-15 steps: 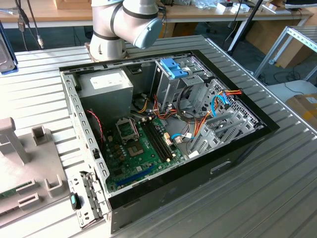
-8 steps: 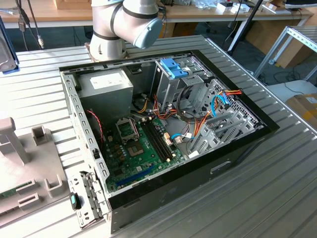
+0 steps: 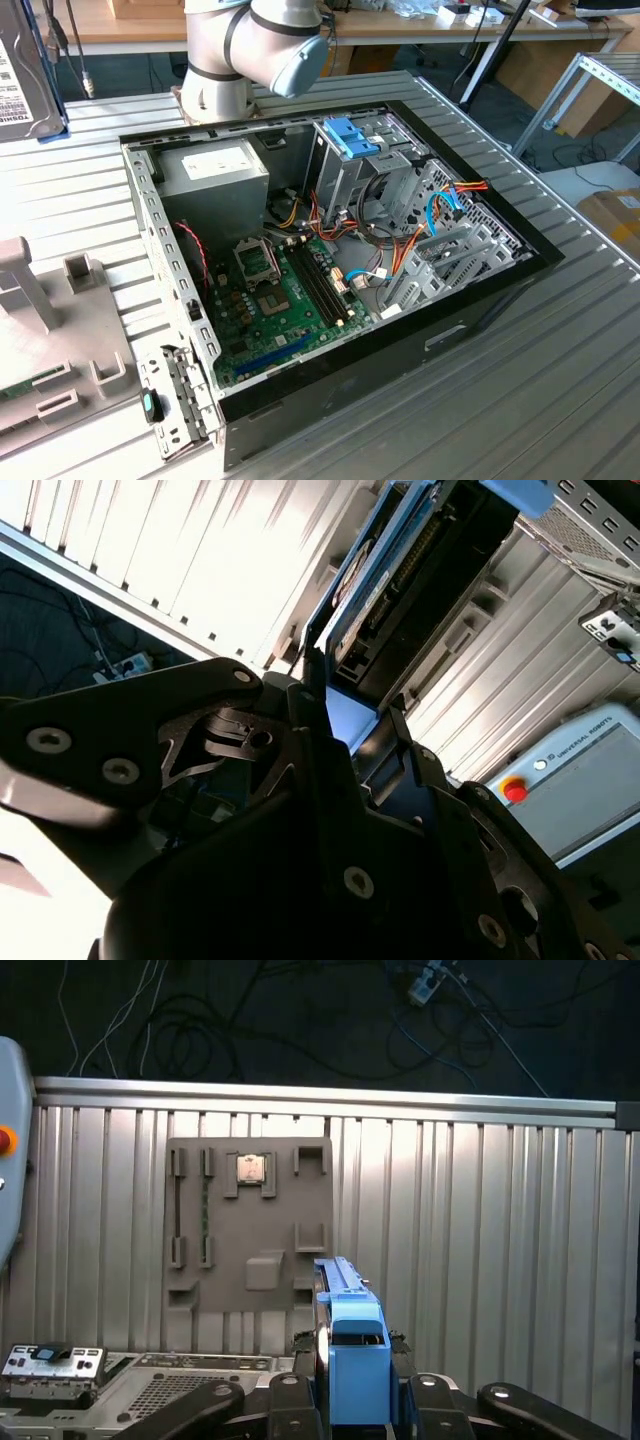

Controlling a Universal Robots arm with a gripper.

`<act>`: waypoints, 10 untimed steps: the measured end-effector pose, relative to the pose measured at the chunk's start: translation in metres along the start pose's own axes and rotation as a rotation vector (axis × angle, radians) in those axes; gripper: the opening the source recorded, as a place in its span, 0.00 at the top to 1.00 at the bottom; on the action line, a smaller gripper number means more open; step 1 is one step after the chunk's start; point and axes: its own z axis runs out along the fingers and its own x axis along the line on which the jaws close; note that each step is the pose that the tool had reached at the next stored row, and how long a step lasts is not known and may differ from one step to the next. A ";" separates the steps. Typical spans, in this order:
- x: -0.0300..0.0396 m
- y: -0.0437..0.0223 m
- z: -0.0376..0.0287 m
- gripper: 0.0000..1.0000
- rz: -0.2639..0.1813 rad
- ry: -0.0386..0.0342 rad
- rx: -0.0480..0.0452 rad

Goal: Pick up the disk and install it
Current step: 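Pick up the disk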

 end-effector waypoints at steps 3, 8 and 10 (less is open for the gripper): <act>-0.0001 -0.0064 -0.0001 0.64 0.000 0.0000 -0.0001; -0.0014 -0.0271 -0.0003 0.64 0.000 0.0000 0.0000; -0.0023 -0.0369 -0.0004 0.64 0.000 0.0000 0.0000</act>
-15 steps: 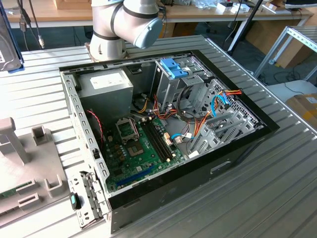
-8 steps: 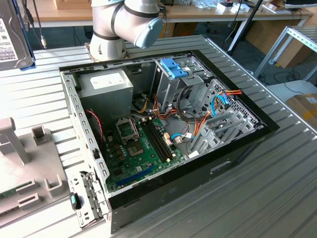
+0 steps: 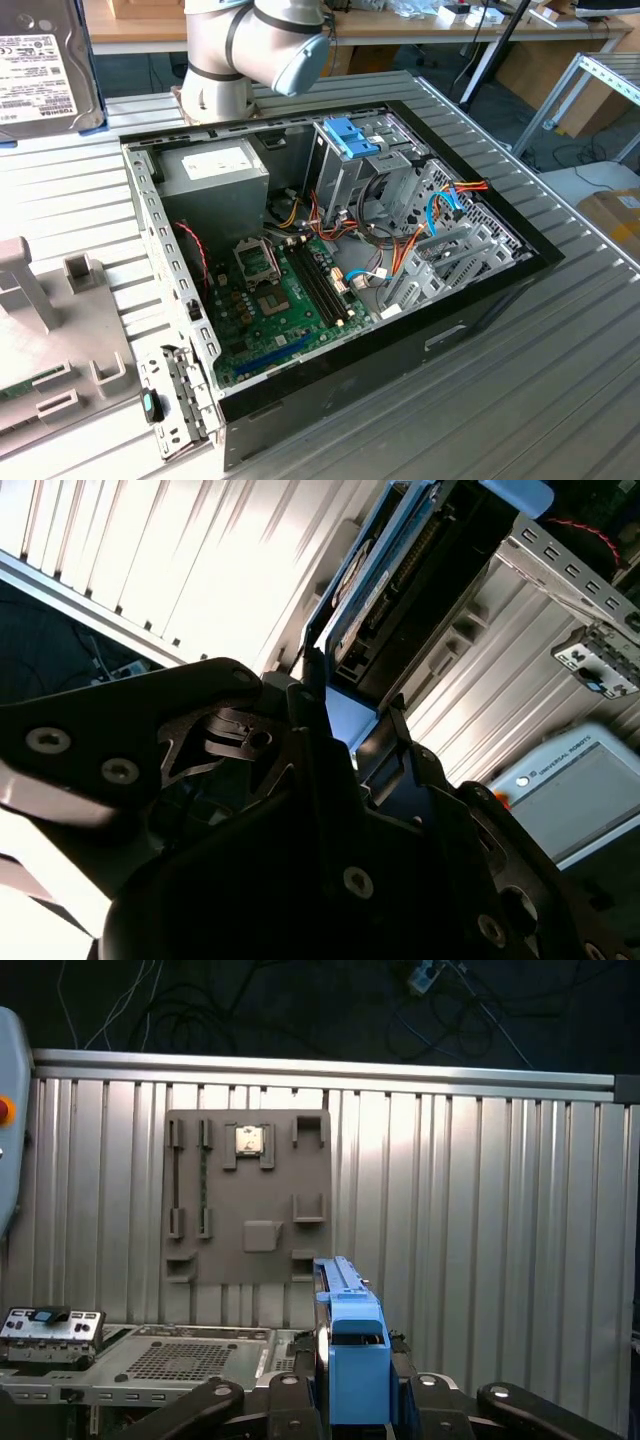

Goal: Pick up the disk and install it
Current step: 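Pick up the disk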

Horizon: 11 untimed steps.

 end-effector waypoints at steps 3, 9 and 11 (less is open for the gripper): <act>-0.0009 -0.0060 0.0000 0.64 0.000 0.0000 0.0000; -0.0021 -0.0220 -0.0002 0.64 0.000 0.0000 -0.0001; -0.0021 -0.0221 -0.0002 0.64 0.000 0.0000 0.0001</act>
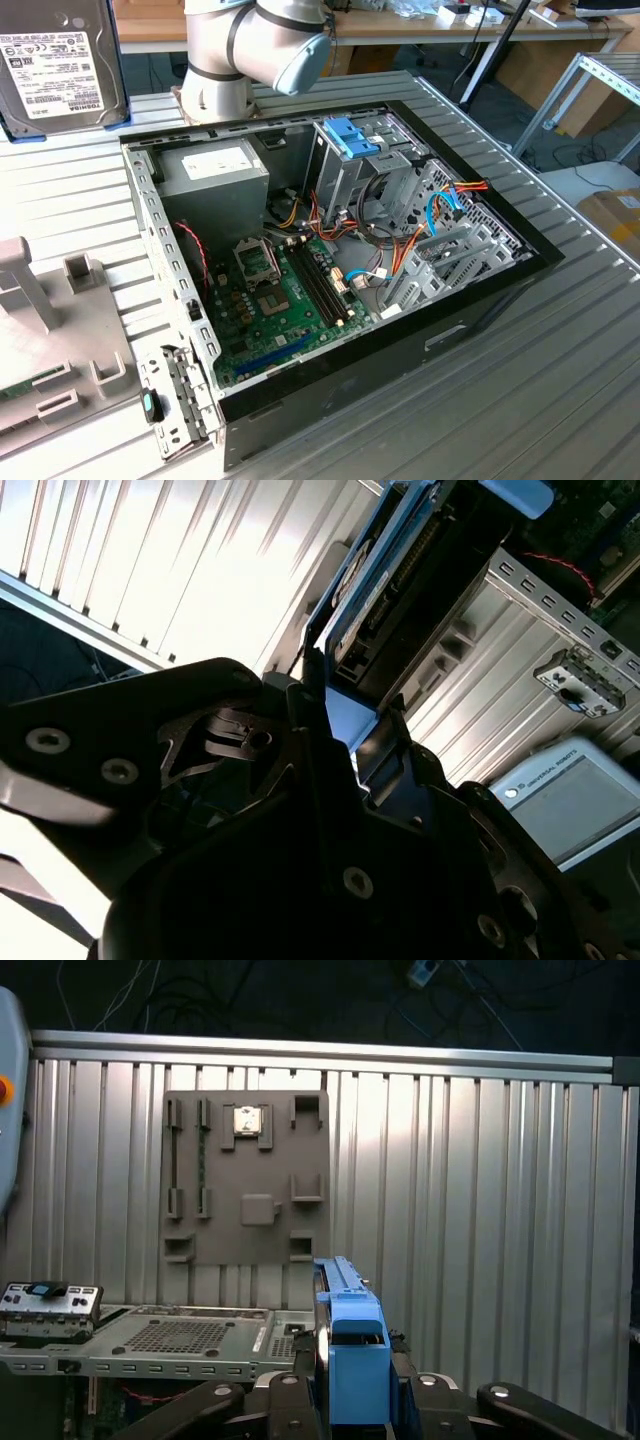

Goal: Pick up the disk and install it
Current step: 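Pick up the disk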

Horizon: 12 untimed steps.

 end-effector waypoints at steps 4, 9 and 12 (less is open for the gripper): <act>0.0000 -0.0078 -0.0001 0.64 0.000 0.0000 0.0000; -0.0009 -0.0271 -0.0003 0.64 0.000 0.0000 -0.0001; -0.0015 -0.0363 -0.0004 0.64 0.000 0.0000 0.0000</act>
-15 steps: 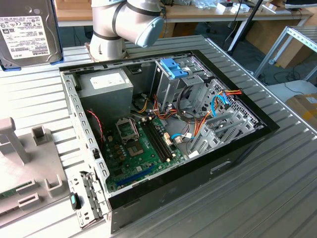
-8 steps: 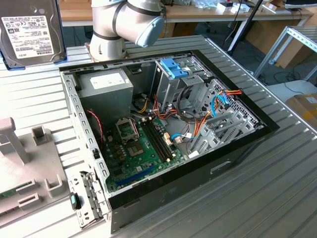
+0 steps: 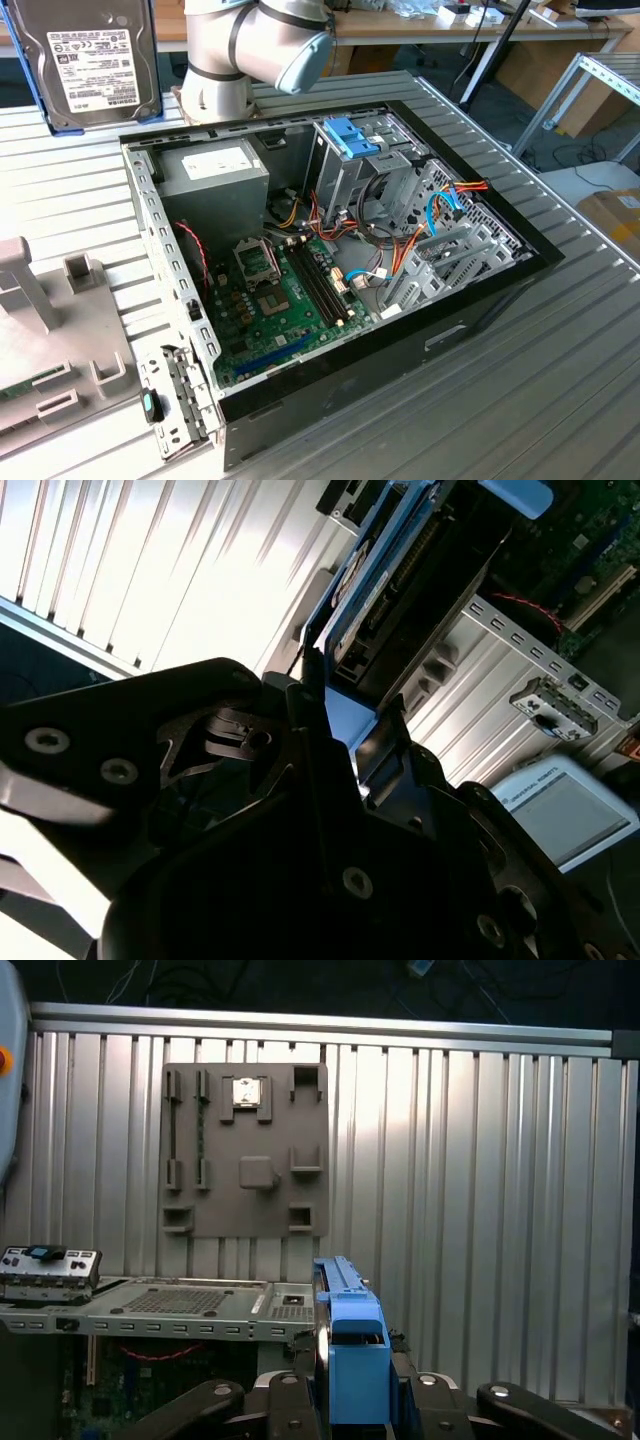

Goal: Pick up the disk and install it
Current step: 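Pick up the disk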

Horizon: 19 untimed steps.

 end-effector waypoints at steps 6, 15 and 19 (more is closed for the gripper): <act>-0.0015 -0.0272 -0.0003 0.64 0.000 0.0000 0.0000; -0.0024 -0.0432 -0.0005 0.64 0.000 0.0000 0.0000; -0.0024 -0.0447 -0.0005 0.64 0.000 0.0000 -0.0001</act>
